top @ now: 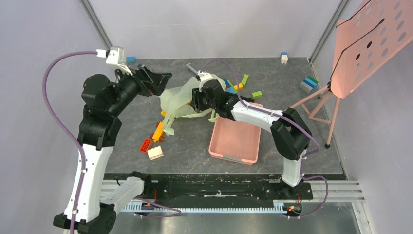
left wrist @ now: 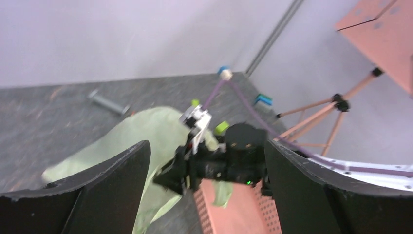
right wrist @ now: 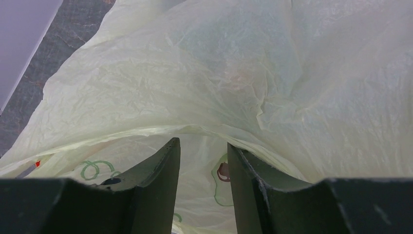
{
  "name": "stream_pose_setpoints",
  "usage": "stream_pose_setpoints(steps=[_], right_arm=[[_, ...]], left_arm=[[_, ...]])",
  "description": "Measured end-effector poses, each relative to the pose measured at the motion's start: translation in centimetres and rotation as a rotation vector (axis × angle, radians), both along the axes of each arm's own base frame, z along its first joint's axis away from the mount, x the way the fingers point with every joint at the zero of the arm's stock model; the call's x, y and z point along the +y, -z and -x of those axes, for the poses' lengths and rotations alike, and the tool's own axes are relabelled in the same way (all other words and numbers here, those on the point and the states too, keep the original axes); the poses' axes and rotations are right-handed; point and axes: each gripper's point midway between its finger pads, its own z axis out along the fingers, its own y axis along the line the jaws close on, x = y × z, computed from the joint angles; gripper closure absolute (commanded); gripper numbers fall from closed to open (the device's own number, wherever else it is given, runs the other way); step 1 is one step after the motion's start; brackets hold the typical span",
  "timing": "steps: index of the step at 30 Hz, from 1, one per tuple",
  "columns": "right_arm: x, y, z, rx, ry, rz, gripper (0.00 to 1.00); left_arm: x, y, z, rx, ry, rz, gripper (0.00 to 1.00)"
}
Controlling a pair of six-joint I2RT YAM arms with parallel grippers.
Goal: Take the fake fruits out of the plastic bag
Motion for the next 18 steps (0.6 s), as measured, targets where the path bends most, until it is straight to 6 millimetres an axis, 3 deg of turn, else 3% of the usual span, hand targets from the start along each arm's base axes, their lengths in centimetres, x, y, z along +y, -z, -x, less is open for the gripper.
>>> stream_pose_setpoints(steps=[2, 4, 6, 11, 15, 18], right_arm=[[-0.3, -0.1, -0.3, 0.008, 0.013, -0.007, 0.57], [-0.7, -0.3, -0.8, 0.017, 0.031, -0.019, 0.57], [-1.2, -0.6, -1.2, 0.027, 0.043, -0.035, 0.57], [-2.4, -1.4, -2.1, 0.043, 0.060, -0.069, 0.57], [-2.5, -1.9, -2.1, 0.050, 0.051, -0.088, 0.57], [-2.4, -2.0, -2.0, 0.057, 0.041, -0.098, 0.57]], left_arm=[[-1.3, -2.2, -0.1, -0.057, 0.062, 0.041, 0.12], [-2.4, -1.9, -0.8, -0.054, 0.099, 0.059, 0.12], [-3.4, 0.1, -1.6, -0.013, 0.122, 0.061, 0.15], [-7.2, 8.0, -3.2, 0.194, 0.190, 0.030, 0.30], [-11.8, 11.3, -2.1, 0.277, 0.285, -0.014, 0.41], [-13.6, 13.4, -1.1, 0.308, 0.313, -0.045, 0.43]])
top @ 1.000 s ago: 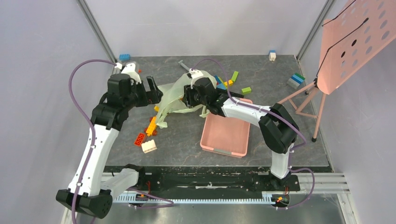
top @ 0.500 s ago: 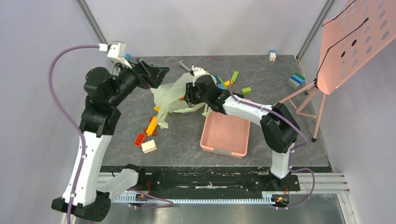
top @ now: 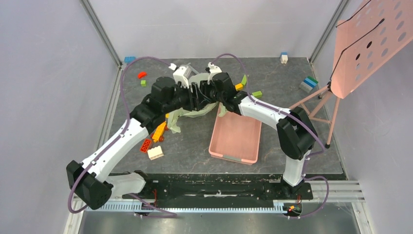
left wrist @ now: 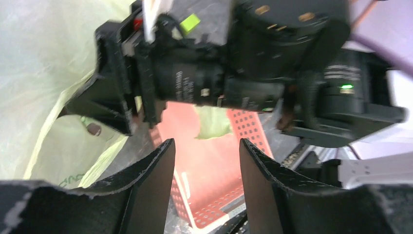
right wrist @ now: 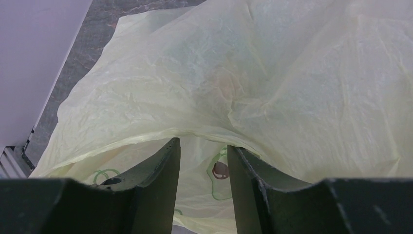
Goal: Take the fake fruits out of the plastic bag
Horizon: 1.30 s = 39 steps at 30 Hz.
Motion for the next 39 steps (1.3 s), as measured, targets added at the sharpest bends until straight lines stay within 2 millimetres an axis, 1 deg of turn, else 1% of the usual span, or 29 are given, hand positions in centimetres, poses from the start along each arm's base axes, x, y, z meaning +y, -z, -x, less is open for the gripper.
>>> stream_pose_setpoints(steps=[1, 4, 5, 8, 9, 11, 13, 16, 17, 19, 20, 22, 25, 27, 29, 30, 31, 34, 35, 37, 39], right_arm=[[0.0, 0.1, 0.0, 0.002, -0.002, -0.001, 0.57], [-0.3, 0.5, 0.1, 0.016, -0.001, -0.002, 0.57], [-0.4, 0.6, 0.1, 0.021, 0.000, -0.001, 0.57], [-0.7, 1.1, 0.2, 0.033, 0.004, 0.003, 0.57], [-0.8, 1.2, 0.1, 0.035, 0.005, 0.003, 0.57], [-0.9, 1.3, 0.1, 0.038, 0.010, 0.003, 0.57], [-1.0, 1.5, 0.1, 0.042, 0.010, 0.005, 0.57], [-1.1, 1.8, 0.3, 0.047, 0.010, 0.010, 0.57], [-1.1, 1.8, 0.3, 0.047, 0.011, 0.011, 0.57], [-1.5, 2.1, 0.1, 0.047, 0.027, 0.018, 0.57], [-1.7, 2.3, 0.0, 0.049, 0.031, 0.022, 0.57], [-2.0, 2.6, 0.0, 0.057, 0.035, 0.024, 0.57], [-2.0, 2.7, 0.1, 0.058, 0.032, 0.031, 0.57], [-2.2, 3.1, 0.2, 0.065, 0.034, 0.038, 0.57], [-2.3, 3.3, 0.2, 0.068, 0.036, 0.042, 0.57], [-2.3, 3.3, 0.2, 0.067, 0.037, 0.043, 0.57], [-2.3, 3.3, 0.2, 0.067, 0.038, 0.043, 0.57], [-2.3, 3.4, 0.1, 0.069, 0.037, 0.042, 0.57], [-2.2, 3.5, 0.2, 0.071, 0.036, 0.042, 0.57], [-2.1, 3.8, 0.3, 0.077, 0.029, 0.041, 0.57], [-1.8, 4.1, 0.4, 0.084, 0.021, 0.039, 0.57]], left_arm=[[-0.1, 0.9, 0.0, 0.009, -0.005, -0.011, 0.43], [0.3, 3.9, -0.7, 0.046, -0.054, -0.053, 0.47], [0.6, 5.3, -1.0, 0.068, -0.077, -0.074, 0.49], [1.2, 8.1, -1.6, 0.110, -0.130, -0.115, 0.50], [1.4, 8.8, -1.7, 0.118, -0.143, -0.126, 0.49], [2.0, 10.0, -1.9, 0.128, -0.175, -0.143, 0.43], [2.5, 10.7, -2.4, 0.135, -0.209, -0.154, 0.40], [2.9, 11.0, -3.8, 0.131, -0.254, -0.138, 0.39], [3.1, 11.1, -4.4, 0.130, -0.266, -0.134, 0.36], [3.2, 11.3, -5.1, 0.135, -0.276, -0.119, 0.19], [3.3, 11.6, -5.6, 0.134, -0.286, -0.119, 0.14], [3.6, 12.4, -6.4, 0.143, -0.306, -0.124, 0.01], [4.0, 14.4, -7.3, 0.182, -0.340, -0.149, 0.00], [4.2, 15.1, -7.6, 0.192, -0.352, -0.162, 0.00], [4.3, 15.3, -7.7, 0.194, -0.355, -0.165, 0.00], [4.3, 15.3, -7.7, 0.194, -0.356, -0.165, 0.01], [4.3, 15.3, -7.8, 0.192, -0.357, -0.164, 0.05], [4.3, 15.5, -8.0, 0.192, -0.361, -0.165, 0.23], [4.4, 15.7, -8.2, 0.195, -0.364, -0.167, 0.28], [4.6, 16.2, -8.4, 0.202, -0.373, -0.175, 0.41], [4.9, 16.8, -8.6, 0.208, -0.390, -0.191, 0.51]])
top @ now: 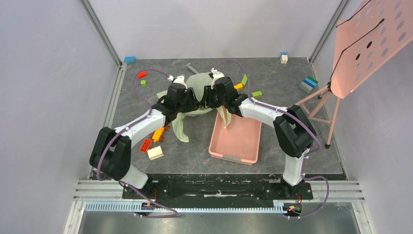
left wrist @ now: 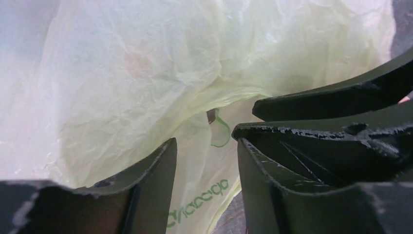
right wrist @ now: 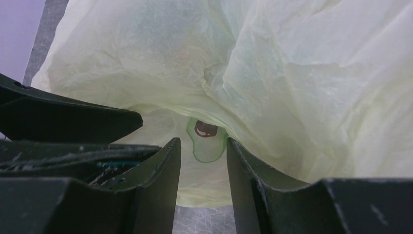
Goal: Take the fake fruits out of the plastic bag
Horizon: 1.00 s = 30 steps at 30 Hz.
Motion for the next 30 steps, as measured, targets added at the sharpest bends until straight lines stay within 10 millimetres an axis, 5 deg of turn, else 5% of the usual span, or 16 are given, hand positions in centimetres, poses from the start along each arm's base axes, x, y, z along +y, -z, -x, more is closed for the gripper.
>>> stream_pose_setpoints(steps=[5, 12, 17, 22, 30], right_arm=[[0.5, 0.9, 0.2, 0.012, -0.012, 0.001, 0.63], [1.5, 2.3, -0.1, 0.026, -0.025, 0.007, 0.67], [2.5, 3.5, -1.3, 0.030, -0.028, 0.010, 0.72], [3.7, 4.4, -2.5, 0.022, -0.031, 0.011, 0.86], [4.1, 4.7, -3.0, -0.007, -0.020, 0.025, 0.90]], left_arm=[[0.8, 1.1, -0.5, 0.010, -0.043, -0.041, 0.72], [1.2, 2.6, -1.3, 0.025, -0.074, -0.075, 0.86], [1.2, 3.1, -1.7, 0.028, -0.083, -0.086, 0.88], [1.1, 3.3, -2.1, 0.028, -0.081, -0.097, 0.93], [1.9, 5.2, -2.4, 0.049, -0.106, -0.152, 0.98]])
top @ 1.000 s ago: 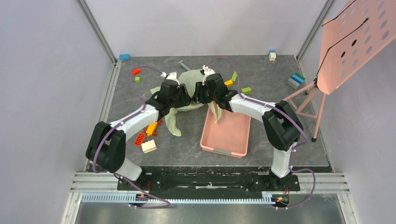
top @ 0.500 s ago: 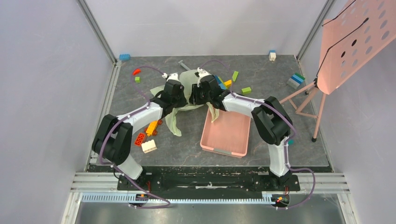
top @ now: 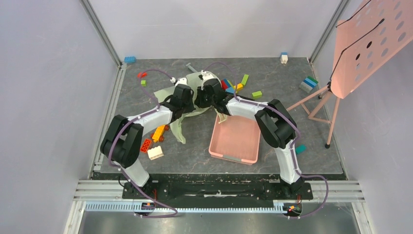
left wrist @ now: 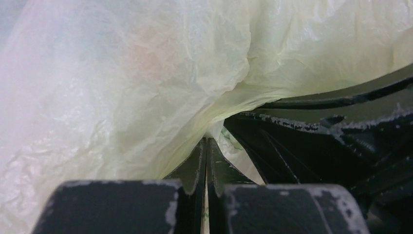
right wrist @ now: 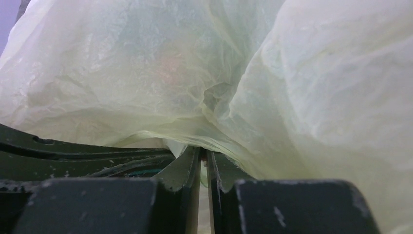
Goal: Take the fake fruits out of the plastic bag
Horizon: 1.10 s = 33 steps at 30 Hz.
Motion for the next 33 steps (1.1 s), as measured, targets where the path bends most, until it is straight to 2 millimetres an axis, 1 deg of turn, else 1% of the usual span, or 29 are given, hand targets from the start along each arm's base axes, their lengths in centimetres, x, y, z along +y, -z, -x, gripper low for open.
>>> stream_pose_setpoints(steps=[7, 10, 11, 15, 17, 20, 27, 30, 33], right_arm=[[1.1, 0.0, 0.7, -0.055, 0.006, 0.040, 0.92], [1.6, 0.4, 1.7, -0.054, 0.000, 0.066, 0.93], [1.6, 0.9, 2.2, -0.042, -0.006, 0.084, 0.93], [0.8, 4.3, 5.6, 0.041, -0.037, 0.191, 0.93], [0.5, 5.2, 6.8, 0.064, -0.049, 0.228, 0.93], [0.9, 5.3, 7.5, 0.054, -0.057, 0.252, 0.94], [1.2, 5.5, 8.6, 0.042, -0.061, 0.269, 0.95], [1.1, 5.5, 9.8, 0.048, -0.065, 0.261, 0.95], [0.9, 5.5, 11.2, 0.058, -0.070, 0.237, 0.95]], left_arm=[[1.2, 0.3, 0.3, -0.007, -0.037, -0.031, 0.98], [1.8, 0.7, 0.7, -0.002, -0.051, -0.047, 0.98], [2.0, 1.1, 0.9, 0.005, -0.055, -0.054, 0.98], [3.0, 2.6, 2.2, 0.045, -0.067, -0.088, 0.98], [3.5, 3.0, 2.8, 0.059, -0.072, -0.100, 0.98], [4.0, 2.5, 3.2, 0.055, -0.096, -0.105, 0.98], [5.3, 0.3, 4.4, 0.003, -0.143, -0.081, 0.98], [5.3, -0.5, 4.6, -0.016, -0.142, -0.065, 0.98], [4.8, -0.8, 4.4, -0.029, -0.132, -0.038, 0.98]])
